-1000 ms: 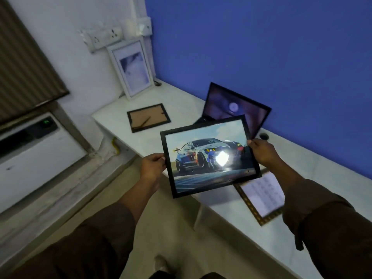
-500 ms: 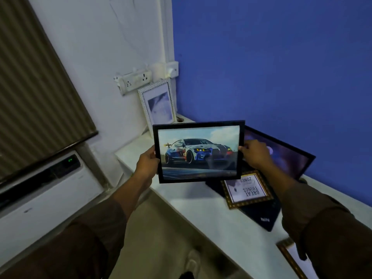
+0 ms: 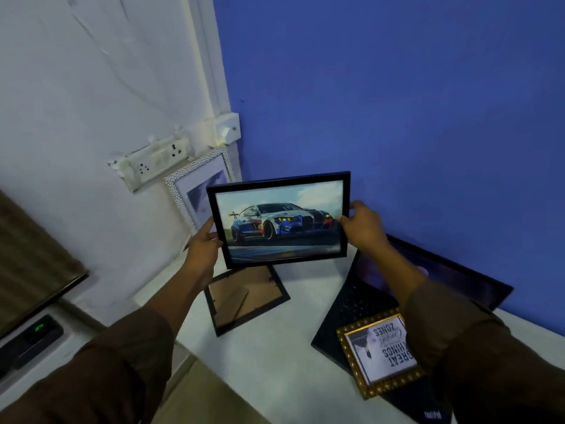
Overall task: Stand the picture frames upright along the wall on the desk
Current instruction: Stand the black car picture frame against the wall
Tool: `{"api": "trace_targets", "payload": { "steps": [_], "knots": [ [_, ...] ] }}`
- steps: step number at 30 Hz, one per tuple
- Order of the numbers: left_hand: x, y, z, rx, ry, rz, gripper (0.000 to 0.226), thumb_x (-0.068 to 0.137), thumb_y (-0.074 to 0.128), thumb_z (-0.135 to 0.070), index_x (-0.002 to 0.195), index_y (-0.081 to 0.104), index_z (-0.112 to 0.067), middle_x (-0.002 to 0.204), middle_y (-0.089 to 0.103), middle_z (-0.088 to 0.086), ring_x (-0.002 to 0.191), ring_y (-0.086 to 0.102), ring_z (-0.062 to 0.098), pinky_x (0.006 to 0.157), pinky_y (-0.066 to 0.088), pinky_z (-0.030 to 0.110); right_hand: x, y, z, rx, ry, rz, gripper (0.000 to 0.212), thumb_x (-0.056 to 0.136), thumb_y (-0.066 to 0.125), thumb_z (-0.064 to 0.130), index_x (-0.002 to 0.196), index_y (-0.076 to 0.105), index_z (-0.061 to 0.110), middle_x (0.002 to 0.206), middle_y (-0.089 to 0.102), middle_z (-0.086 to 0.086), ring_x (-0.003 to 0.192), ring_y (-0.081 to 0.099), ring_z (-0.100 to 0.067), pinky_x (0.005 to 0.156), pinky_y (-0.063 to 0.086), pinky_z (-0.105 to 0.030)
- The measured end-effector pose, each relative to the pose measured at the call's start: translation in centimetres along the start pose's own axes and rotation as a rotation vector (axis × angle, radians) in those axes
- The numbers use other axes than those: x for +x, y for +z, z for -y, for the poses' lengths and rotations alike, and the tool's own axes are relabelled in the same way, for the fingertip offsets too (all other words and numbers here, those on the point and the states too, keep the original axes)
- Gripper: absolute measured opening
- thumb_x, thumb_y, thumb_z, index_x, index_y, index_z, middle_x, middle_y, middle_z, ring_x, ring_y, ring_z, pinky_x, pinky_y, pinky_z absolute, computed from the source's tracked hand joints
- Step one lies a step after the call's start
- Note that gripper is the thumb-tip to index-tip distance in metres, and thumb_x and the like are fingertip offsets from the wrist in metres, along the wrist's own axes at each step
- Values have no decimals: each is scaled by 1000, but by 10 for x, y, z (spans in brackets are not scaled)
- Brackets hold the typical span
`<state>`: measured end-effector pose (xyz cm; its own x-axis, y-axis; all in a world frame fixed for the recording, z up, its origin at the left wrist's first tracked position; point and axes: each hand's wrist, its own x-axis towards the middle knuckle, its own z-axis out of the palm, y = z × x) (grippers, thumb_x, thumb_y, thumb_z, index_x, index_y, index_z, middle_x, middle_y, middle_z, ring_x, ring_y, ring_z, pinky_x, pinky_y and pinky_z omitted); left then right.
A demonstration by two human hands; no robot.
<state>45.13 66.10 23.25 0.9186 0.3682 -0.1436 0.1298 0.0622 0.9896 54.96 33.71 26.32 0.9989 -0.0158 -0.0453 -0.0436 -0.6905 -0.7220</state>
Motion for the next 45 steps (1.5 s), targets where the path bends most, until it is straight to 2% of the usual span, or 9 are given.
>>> {"api": "trace_targets", "payload": {
  "steps": [3,9,14,19,23,27,29,34,45],
  "knots": [
    [46,8,-1,7,5,41,62,92,51,8,140,56,-31,126,70,10,120,64,32,102,52,46,29,-5,3,3,37,-2,31,94,63,24,119,60,6,102,65,-10,96,63,-29,72,43,-29],
    [145,50,2,65,-33,153,68,90,42,15,146,49,-23,130,67,13,123,61,32,108,47,48,84,-16,-9,-92,160,-5,28,92,67,25,100,70,-1,89,67,-12,85,65,-29,59,40,-29],
    [209,88,9,83,-64,267,69,87,37,20,146,48,-14,128,64,13,118,61,31,94,52,31,128,-10,-17,-66,358,-61,26,87,71,25,92,67,0,83,60,-10,65,53,-19,47,36,-24],
    [279,106,32,113,-130,323,74,88,39,20,148,47,-22,133,64,6,108,65,18,82,57,21,164,28,-25,24,521,-110,18,90,65,20,93,61,2,88,58,-12,80,55,-25,55,37,-27],
    [329,109,58,173,-167,376,73,89,38,24,149,44,-18,130,61,8,103,61,21,89,52,29,183,70,-31,104,612,-143,24,92,61,14,104,64,-6,91,60,-12,87,62,-29,64,43,-27],
    [359,117,73,219,-189,452,68,86,40,24,136,50,-23,110,66,-5,93,63,7,67,54,13,190,99,-42,179,713,-149,26,91,61,11,109,65,-8,96,66,-17,82,59,-27,65,45,-29],
    [370,124,79,245,-201,492,68,86,45,20,140,51,-21,116,66,-1,97,64,8,73,56,18,191,106,-47,208,751,-194,26,88,65,11,108,66,-6,102,68,-18,85,61,-29,68,45,-32],
    [390,129,103,285,-246,569,69,86,54,12,145,50,-22,135,64,7,118,64,27,104,50,52,196,113,-61,209,819,-269,27,89,63,15,110,65,-3,108,69,-20,99,66,-36,72,48,-35],
    [376,139,98,330,-284,511,64,93,58,0,151,38,-17,132,58,4,119,57,25,103,47,42,191,128,-64,241,790,-366,40,94,67,20,129,56,4,124,66,-16,112,64,-35,79,45,-32]
  ]
}}
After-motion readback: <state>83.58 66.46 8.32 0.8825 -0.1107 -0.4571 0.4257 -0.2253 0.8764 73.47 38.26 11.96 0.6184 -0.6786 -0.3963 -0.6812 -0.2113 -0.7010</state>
